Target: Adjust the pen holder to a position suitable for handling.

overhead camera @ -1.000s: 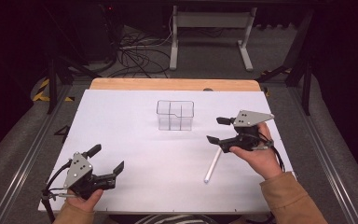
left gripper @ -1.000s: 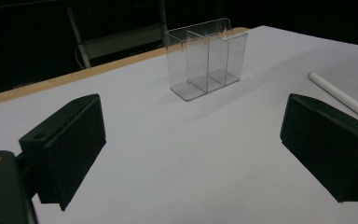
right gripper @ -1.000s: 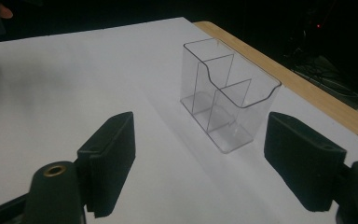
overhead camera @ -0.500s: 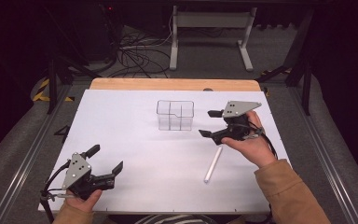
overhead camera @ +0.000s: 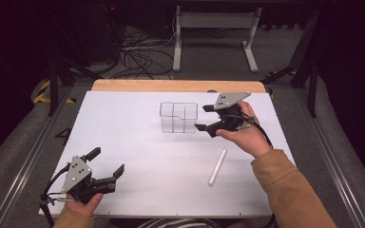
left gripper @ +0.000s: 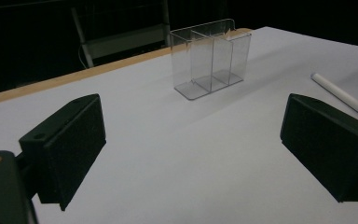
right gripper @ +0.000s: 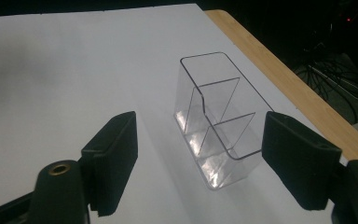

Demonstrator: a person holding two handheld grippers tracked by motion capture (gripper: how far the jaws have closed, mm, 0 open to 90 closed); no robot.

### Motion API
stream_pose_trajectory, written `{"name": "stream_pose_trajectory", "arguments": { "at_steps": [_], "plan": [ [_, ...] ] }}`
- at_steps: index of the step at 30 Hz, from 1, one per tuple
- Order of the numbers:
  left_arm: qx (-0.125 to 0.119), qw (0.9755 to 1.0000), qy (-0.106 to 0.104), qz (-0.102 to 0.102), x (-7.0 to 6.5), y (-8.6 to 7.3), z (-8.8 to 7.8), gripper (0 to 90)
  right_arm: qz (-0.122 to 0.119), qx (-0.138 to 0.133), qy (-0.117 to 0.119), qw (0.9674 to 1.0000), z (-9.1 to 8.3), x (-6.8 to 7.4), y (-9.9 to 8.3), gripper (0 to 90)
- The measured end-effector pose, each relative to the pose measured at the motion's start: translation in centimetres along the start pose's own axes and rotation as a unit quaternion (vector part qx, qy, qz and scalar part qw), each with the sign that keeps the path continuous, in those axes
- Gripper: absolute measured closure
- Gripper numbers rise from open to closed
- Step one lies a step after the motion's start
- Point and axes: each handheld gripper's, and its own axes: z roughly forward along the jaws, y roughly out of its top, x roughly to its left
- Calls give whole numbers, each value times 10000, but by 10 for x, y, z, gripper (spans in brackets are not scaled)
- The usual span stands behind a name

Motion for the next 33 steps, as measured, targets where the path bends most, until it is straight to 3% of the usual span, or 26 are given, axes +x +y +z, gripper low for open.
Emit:
{"name": "stream_pose_trajectory", "arguments": {
  "at_steps": [9, 20, 27, 30, 33],
  "plan": [
    [-6, 10000, -11, -24, 1, 0, 0, 75, -332, 615, 212, 9973, 34, -7, 16, 349],
    [-17, 10000, -34, -53, 3, -1, 0, 75, -479, 885, 399, 9941, 71, -13, 21, 399],
    [-2, 10000, -59, -48, 3, -2, 0, 75, -561, 913, 477, 9931, 88, -15, 20, 410],
    [-3, 10000, -67, -47, 3, -2, 1, 75, -589, 1153, 543, 9901, 99, -17, 19, 447],
    [6, 10000, -71, -44, 3, -2, 1, 75, -590, 1225, 538, 9893, 105, -19, 18, 468]
  ]
}}
